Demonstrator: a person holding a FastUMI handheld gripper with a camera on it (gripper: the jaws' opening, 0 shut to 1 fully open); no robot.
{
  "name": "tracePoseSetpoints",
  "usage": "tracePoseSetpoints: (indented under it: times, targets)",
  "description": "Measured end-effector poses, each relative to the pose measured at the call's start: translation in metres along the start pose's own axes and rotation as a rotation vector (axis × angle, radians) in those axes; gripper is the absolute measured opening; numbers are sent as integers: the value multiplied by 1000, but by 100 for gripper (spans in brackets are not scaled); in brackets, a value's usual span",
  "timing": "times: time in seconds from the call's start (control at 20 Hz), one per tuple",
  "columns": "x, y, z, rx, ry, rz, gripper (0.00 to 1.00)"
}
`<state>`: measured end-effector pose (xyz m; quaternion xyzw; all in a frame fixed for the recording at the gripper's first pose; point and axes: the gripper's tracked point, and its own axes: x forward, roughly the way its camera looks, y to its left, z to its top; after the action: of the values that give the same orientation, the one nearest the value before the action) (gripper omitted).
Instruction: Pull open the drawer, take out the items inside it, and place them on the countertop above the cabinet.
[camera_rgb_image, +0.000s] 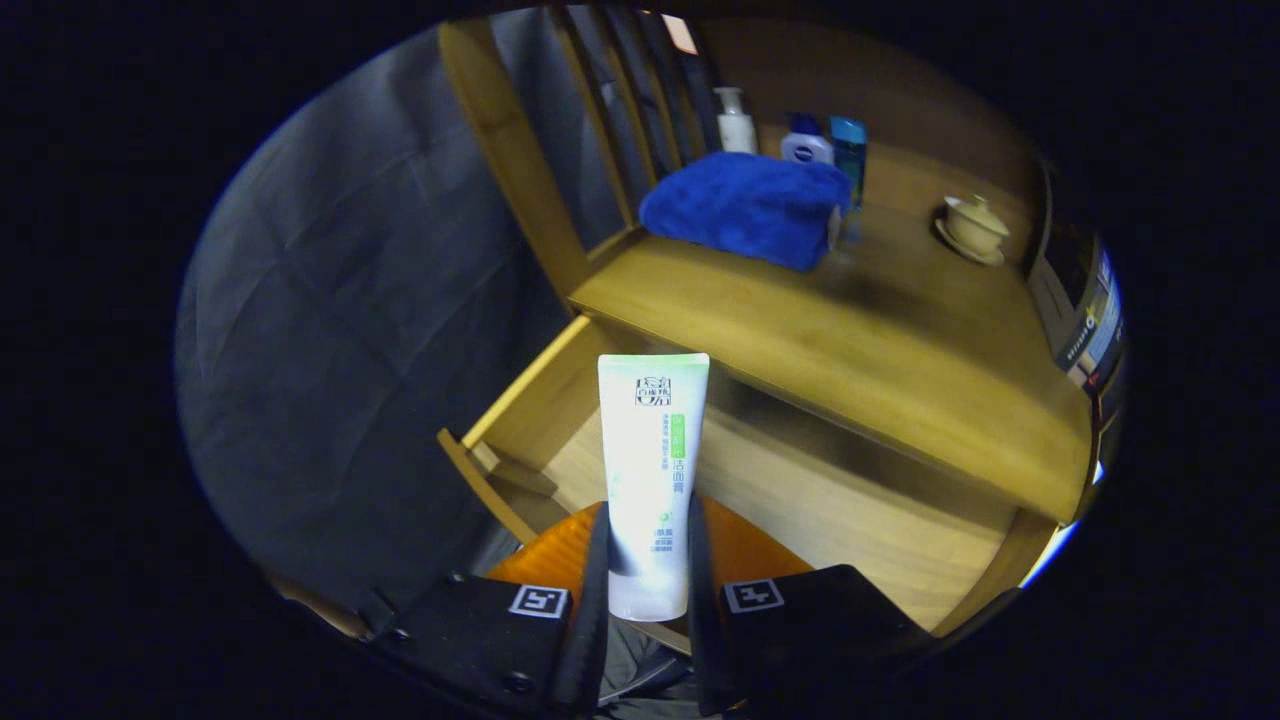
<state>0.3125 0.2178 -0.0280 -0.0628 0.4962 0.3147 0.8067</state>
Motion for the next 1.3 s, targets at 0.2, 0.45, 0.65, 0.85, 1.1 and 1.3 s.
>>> tracePoseSetpoints:
  times: [0.2, 0.45, 0.65, 0.85, 1.1, 1.3]
  targets:
    - [-20, -7, 43, -96, -136, -11, 43]
    - [-45, -96, 111, 84, -363, -274, 43]
    - [-44, -152, 128, 195, -406, -437, 43]
    - [-32, -170, 119, 263, -377, -450, 43]
    - [-7, -184, 103, 292, -288, -484, 45]
    - [4, -185, 102, 300, -297, -500, 49]
